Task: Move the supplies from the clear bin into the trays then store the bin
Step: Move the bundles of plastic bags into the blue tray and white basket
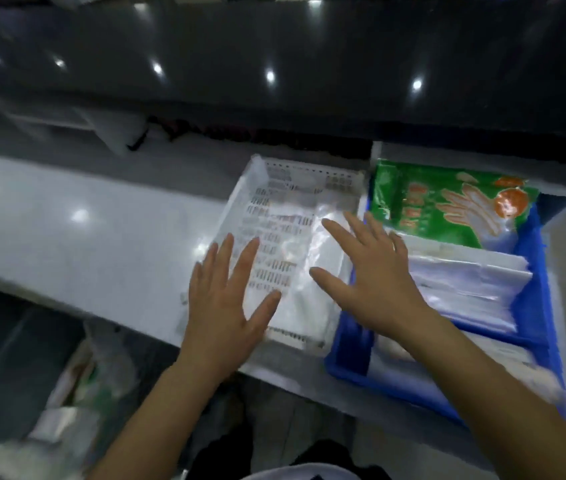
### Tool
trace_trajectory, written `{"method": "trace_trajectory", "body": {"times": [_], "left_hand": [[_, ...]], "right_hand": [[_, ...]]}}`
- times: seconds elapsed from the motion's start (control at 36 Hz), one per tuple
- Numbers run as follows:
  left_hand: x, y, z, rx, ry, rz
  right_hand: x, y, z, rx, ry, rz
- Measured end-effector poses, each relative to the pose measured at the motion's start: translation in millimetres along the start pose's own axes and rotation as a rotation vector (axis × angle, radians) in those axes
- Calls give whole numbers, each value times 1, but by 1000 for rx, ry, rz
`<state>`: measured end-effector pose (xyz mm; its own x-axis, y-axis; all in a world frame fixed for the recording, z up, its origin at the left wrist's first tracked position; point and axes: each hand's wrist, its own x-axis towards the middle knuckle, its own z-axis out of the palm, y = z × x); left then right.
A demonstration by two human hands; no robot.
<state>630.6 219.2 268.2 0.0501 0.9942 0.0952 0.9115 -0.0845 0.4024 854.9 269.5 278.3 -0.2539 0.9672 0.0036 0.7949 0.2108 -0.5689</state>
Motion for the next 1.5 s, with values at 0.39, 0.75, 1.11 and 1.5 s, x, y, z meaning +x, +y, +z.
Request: {"method": "trace_trajectory", "body": {"times": [0.39, 0.75, 1.11, 1.5], "left_hand": [[-225, -168, -23, 8, -44, -582], [-399, -280, -50, -153, -19, -860], [-422, -365, -52, -381, -57, -1011], [-343, -508, -90, -547, -176, -1147]], "right_hand": [[-100, -169, 181, -28, -436, -251], [-173, -285, 310, -240, -682, -279], [-141, -336, 358, -341, -758, -266], [-23, -352, 519, -481, -930, -282]]}}
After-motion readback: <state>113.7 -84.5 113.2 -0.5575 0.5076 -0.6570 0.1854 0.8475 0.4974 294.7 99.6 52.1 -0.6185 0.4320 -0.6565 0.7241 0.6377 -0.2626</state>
